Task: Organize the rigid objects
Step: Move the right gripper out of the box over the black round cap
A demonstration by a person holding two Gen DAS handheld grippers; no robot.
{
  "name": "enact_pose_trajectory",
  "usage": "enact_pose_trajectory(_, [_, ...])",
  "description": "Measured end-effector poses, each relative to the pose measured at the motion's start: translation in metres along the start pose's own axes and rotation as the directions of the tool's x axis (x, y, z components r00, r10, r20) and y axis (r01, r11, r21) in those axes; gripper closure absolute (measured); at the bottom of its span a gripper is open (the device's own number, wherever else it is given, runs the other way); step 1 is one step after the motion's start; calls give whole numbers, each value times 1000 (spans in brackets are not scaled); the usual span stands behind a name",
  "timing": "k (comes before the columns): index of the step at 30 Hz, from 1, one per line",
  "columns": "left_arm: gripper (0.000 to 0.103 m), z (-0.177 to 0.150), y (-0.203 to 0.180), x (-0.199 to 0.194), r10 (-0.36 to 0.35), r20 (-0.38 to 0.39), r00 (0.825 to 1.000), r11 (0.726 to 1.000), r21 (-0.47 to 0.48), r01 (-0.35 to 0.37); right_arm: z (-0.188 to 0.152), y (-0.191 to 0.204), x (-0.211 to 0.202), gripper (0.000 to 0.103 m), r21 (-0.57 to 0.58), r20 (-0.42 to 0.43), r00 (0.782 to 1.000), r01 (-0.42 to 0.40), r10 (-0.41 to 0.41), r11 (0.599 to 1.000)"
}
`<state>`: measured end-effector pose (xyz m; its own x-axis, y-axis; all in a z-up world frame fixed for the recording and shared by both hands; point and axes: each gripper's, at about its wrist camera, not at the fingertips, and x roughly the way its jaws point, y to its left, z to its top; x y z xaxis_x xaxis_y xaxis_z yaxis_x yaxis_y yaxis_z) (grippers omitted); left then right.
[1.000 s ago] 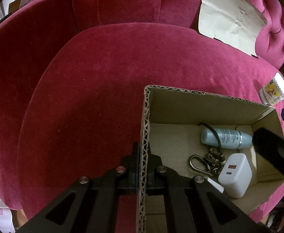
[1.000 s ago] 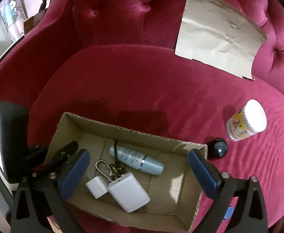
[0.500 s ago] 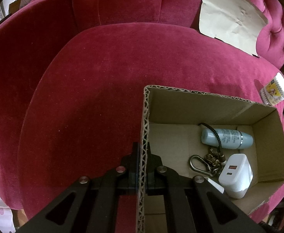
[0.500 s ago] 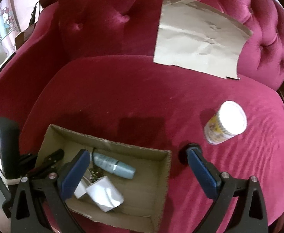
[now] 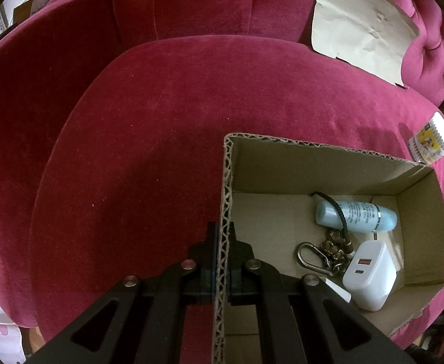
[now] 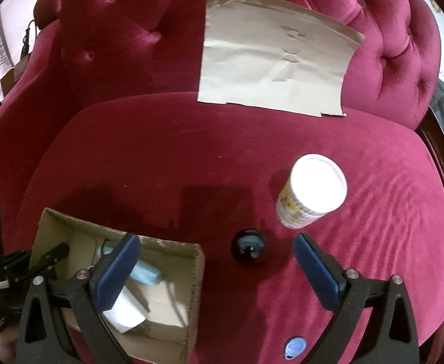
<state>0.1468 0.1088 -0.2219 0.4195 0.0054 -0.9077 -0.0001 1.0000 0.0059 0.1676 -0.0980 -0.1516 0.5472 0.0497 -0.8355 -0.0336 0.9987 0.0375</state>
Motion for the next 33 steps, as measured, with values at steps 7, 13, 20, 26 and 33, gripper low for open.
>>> enact_pose_trajectory(7, [99, 0, 0, 0, 1, 0, 1000, 1000, -2, -1, -1, -14, 5, 0, 9, 9, 1000, -4, 4, 1000])
enact_pose_trajectory(13, [99, 0, -1, 0, 2, 0, 1000, 1000, -2, -2, -5, -28, 9, 0, 19, 11, 1000, -25, 25, 1000])
enact_pose_trajectory(20, [99, 0, -2, 1, 3, -1, 1000, 1000, -2, -3, -12, -42, 15, 0, 8, 3, 999, -37, 37, 999])
enact_pose_trajectory(26, [99, 0, -2, 2, 5, 0, 1000, 1000, 0, -5, -19, -52, 20, 0, 19, -12, 998, -55, 56, 998])
enact_pose_trajectory(33, [99, 0, -3, 2, 9, -1, 1000, 1000, -1, -9, -19, -57, 27, 1, 23, -26, 997, -67, 68, 997])
